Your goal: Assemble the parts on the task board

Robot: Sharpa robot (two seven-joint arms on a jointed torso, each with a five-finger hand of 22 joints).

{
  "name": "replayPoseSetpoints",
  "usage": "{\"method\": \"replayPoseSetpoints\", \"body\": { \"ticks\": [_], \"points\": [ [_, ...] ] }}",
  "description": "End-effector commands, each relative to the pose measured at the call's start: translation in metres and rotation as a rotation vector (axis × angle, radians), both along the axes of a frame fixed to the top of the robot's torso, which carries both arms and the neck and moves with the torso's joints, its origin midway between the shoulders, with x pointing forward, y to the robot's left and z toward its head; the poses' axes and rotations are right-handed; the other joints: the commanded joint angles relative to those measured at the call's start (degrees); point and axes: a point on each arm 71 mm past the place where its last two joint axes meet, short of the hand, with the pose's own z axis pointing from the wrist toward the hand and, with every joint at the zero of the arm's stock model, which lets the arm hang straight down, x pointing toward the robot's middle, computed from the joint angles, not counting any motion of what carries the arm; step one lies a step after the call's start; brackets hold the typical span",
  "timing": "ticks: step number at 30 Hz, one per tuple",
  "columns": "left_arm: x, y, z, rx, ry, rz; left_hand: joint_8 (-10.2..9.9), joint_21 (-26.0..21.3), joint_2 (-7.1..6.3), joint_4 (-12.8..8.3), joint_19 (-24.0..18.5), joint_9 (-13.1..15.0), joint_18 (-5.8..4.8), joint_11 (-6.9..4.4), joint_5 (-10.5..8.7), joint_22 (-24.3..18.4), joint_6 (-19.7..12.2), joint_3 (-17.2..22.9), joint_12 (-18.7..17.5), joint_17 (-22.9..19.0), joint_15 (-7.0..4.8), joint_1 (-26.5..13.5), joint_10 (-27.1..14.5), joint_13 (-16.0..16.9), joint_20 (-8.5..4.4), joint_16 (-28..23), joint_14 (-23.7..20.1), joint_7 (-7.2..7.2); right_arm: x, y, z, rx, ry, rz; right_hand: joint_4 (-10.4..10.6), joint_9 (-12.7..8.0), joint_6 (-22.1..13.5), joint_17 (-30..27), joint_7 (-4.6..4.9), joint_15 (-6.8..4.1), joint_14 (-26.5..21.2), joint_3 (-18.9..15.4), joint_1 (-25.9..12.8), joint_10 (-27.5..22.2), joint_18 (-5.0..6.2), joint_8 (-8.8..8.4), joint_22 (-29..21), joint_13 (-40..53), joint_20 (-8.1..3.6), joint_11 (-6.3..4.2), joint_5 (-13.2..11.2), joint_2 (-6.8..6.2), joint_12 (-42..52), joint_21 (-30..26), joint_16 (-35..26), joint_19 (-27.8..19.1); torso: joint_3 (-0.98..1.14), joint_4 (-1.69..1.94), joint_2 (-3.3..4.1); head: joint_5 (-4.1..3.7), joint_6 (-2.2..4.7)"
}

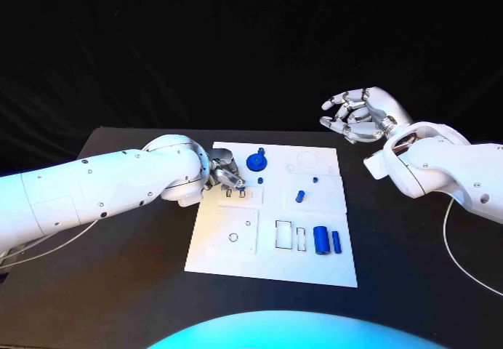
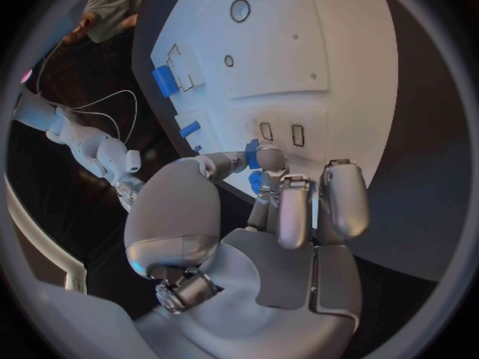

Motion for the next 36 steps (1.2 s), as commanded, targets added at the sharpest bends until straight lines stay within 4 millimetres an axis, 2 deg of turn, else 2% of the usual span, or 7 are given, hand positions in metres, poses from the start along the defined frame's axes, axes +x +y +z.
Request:
{"method": "replayPoseSetpoints", "body": {
  "ticks": [1,10,36],
  "points": [
    [0.0,-0.003,-0.001,0.021,-0.027,-0.016,0.39,0.32,0.46,-10.79,0.04,0.22,-1.01,-0.13,0.19,0.14,0.41,11.33,0.45,11.56,-0.54,-0.08,0.46,0.14,-0.61,0.22,4.94,-0.03,0.0,0.0,0.001,0.003,-0.016,0.003,0.05,-0.02,-0.13,0.05,-0.03,0.02,-0.06,0.28,0.28,-0.11,0.28,0.07,0.04,-0.05,-0.04,-0.01,0.31,-0.18,-0.38,0.22,-0.07,0.11,0.01,-0.14,0.1,0.09,-0.12],
    [0.0,-0.007,-0.007,0.044,-0.006,-0.034,0.76,0.47,0.42,-10.7,0.19,0.37,-1.07,-0.22,0.17,0.43,0.38,11.45,0.74,11.54,-0.63,-0.39,0.59,0.23,-0.7,0.22,4.94,-0.13,0.0,0.0,0.001,0.003,-0.017,0.004,0.08,-0.02,-0.12,0.02,-0.02,0.02,-0.05,0.3,0.24,-0.09,0.29,0.09,-0.03,-0.14,-0.04,0.0,0.33,-0.18,-0.42,0.11,-0.12,0.09,0.05,0.0,0.09,-0.12,-0.34],
    [-0.001,-0.008,-0.014,0.097,0.02,-0.064,2.2,1.05,0.32,-10.55,0.75,0.94,-1.28,-0.53,-0.09,1.52,0.04,11.36,2.57,11.88,-0.91,-1.21,1.39,1.55,-1.09,0.55,5.09,-0.49,0.0,0.001,0.0,0.003,-0.012,0.01,0.29,0.0,-0.04,0.04,-0.02,0.02,0.03,0.31,-0.07,0.04,0.28,0.16,-0.05,-0.39,-0.04,0.01,0.35,-0.15,-0.49,0.04,-0.17,0.18,0.0,0.01,0.11,-0.15,-0.93]
  ]
}}
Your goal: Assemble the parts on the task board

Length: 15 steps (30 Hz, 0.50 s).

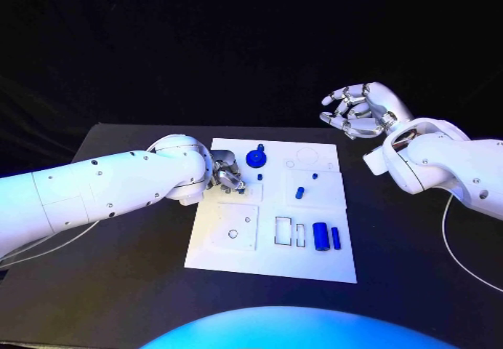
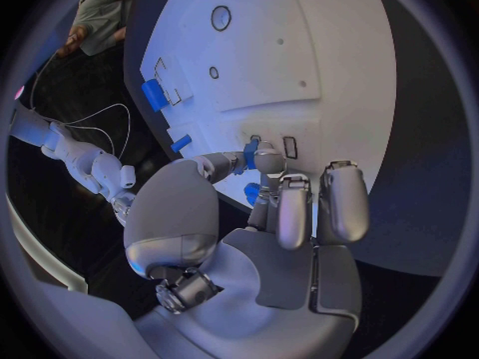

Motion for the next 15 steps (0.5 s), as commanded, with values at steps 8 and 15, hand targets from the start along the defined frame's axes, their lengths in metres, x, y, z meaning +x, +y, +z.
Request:
{"method": "replayPoseSetpoints", "body": {
  "ticks": [8,15],
  "points": [
    [-0.0021,-0.0014,-0.0024,0.036,0.02,-0.028,0.76,0.18,0.4,-10.61,0.01,0.19,-0.36,0.01,-0.31,0.01,-0.23,10.71,0.62,11.87,-0.57,-0.51,0.43,0.16,-0.47,0.28,5.1,-0.63,-0.0003,0.0014,-0.0009,0.001,-0.002,0.012,0.22,0.04,0.06,-0.11,-0.04,0.02,0.02,0.17,-0.2,0.1,0.31,0.22,-0.12,-0.18,-0.05,0.0,0.4,-0.13,-0.29,-0.13,-0.29,0.15,0.02,0.03,0.02,0.0,-0.15],
    [-0.0023,-0.0018,-0.0028,0.04,0.024,-0.033,0.97,0.2,0.29,-10.52,0.02,0.26,-0.37,-0.03,-0.44,0.05,-0.35,10.46,0.79,11.93,-0.6,-0.69,0.45,0.21,-0.51,0.34,5.11,-0.7,-0.0003,0.0015,-0.0017,0.001,0.001,0.013,0.34,0.05,0.14,-0.06,-0.05,0.01,0.07,0.18,-0.36,0.18,0.32,0.28,-0.18,-0.3,-0.05,-0.02,0.44,-0.09,-0.3,-0.24,-0.3,0.16,0.03,0.01,0.03,0.04,-0.28]
  ]
}}
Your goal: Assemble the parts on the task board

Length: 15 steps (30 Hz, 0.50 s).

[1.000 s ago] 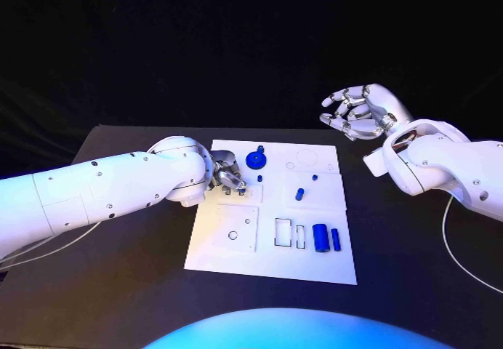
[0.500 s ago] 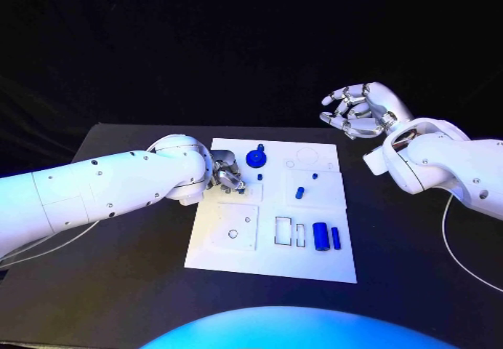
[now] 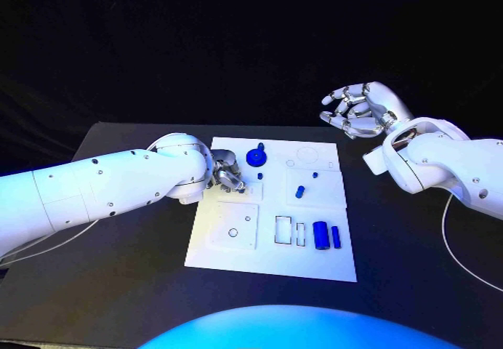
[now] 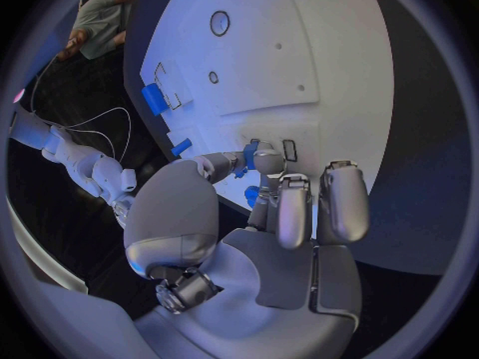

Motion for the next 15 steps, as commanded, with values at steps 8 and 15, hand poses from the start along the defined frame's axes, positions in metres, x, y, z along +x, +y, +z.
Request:
{"method": "replayPoseSetpoints", "body": {
  "ticks": [8,15],
  "points": [
    [-0.0021,-0.0006,-0.0028,0.026,0.024,-0.019,0.5,0.23,0.23,-10.48,0.05,-0.01,-0.4,-0.08,-0.31,0.07,-0.26,10.49,0.32,11.95,-0.42,-0.4,0.37,-0.06,-0.54,0.35,5.33,-0.47,-0.0003,0.0012,-0.0009,0.0,0.002,0.012,0.2,0.07,0.34,0.03,-0.12,-0.09,0.21,0.46,-0.37,0.35,0.33,0.44,-0.16,-0.63,-0.13,-0.12,1.95,-0.02,-0.39,-0.52,-0.49,0.35,0.0,-0.02,0.0,-0.13,-0.17],
    [-0.0025,-0.0005,-0.003,0.027,0.027,-0.022,0.65,0.25,0.4,-10.59,0.07,0.03,-0.4,-0.14,-0.25,0.12,-0.34,10.63,0.43,11.92,-0.47,-0.22,0.33,-0.01,-0.58,0.34,5.32,-0.52,-0.0003,0.0011,-0.0011,0.001,0.003,0.012,0.26,0.07,0.34,-0.02,-0.12,-0.09,0.2,0.42,-0.5,0.37,0.34,0.45,-0.21,-0.7,-0.13,-0.11,2.04,-0.12,-0.39,-0.61,-0.56,0.35,0.0,0.01,0.0,-0.09,-0.19]
  ]
}}
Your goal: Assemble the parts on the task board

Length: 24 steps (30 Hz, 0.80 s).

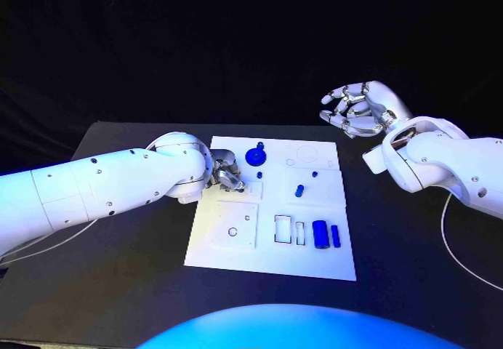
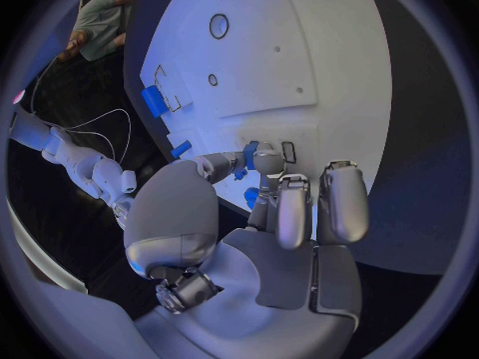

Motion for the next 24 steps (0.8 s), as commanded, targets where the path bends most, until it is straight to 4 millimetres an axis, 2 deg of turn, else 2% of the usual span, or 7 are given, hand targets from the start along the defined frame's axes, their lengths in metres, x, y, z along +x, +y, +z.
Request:
{"method": "replayPoseSetpoints", "body": {
  "ticks": [1,13,24],
  "points": [
    [-0.0022,-0.0008,-0.0026,0.019,0.021,-0.016,0.39,0.25,0.63,-10.63,-0.15,0.01,-0.41,-0.16,0.01,0.04,-0.13,10.65,0.23,11.9,-0.27,0.05,0.32,0.0,-0.38,0.36,5.12,-0.37,-0.0004,0.0011,-0.0003,0.0,0.0,0.012,0.02,0.07,0.34,-0.02,-0.12,-0.08,0.2,0.18,-0.5,0.37,0.34,0.22,-0.05,-0.08,-0.14,-0.11,0.39,-0.12,-0.39,-0.3,-0.2,0.35,-0.02,0.02,0.0,0.04,0.01],
    [-0.0024,-0.0023,-0.0029,0.019,0.026,-0.019,0.55,0.28,0.6,-10.67,-0.12,0.04,-0.43,-0.15,-0.03,0.1,-0.19,10.63,0.31,11.91,-0.28,0.07,0.29,-0.02,-0.42,0.37,5.12,-0.36,-0.0004,0.0014,-0.0004,0.0,0.001,0.013,0.02,0.07,0.34,-0.02,-0.12,-0.08,0.2,0.18,-0.5,0.37,0.34,0.22,-0.05,-0.08,-0.14,-0.11,0.39,-0.12,-0.39,-0.3,-0.2,0.35,-0.01,-0.02,0.05,0.06,-0.13],
    [-0.0018,-0.0014,-0.0038,0.02,0.038,-0.018,1.47,0.06,-0.21,-8.02,-0.27,-0.38,-0.39,-0.38,-0.39,-0.12,-0.37,7.64,1.12,11.83,-0.47,-2.75,0.24,-0.16,-0.46,0.38,5.09,-0.8,-0.0005,0.001,-0.0007,-0.001,0.004,0.013,-0.55,0.09,0.45,-0.08,-0.22,-0.16,0.26,0.31,-0.08,0.51,0.35,0.35,-0.15,-0.54,-0.21,-0.21,-0.55,-0.64,-0.36,-0.57,-0.45,0.5,0.01,0.01,0.03,0.0,-0.32]
  ]
}}
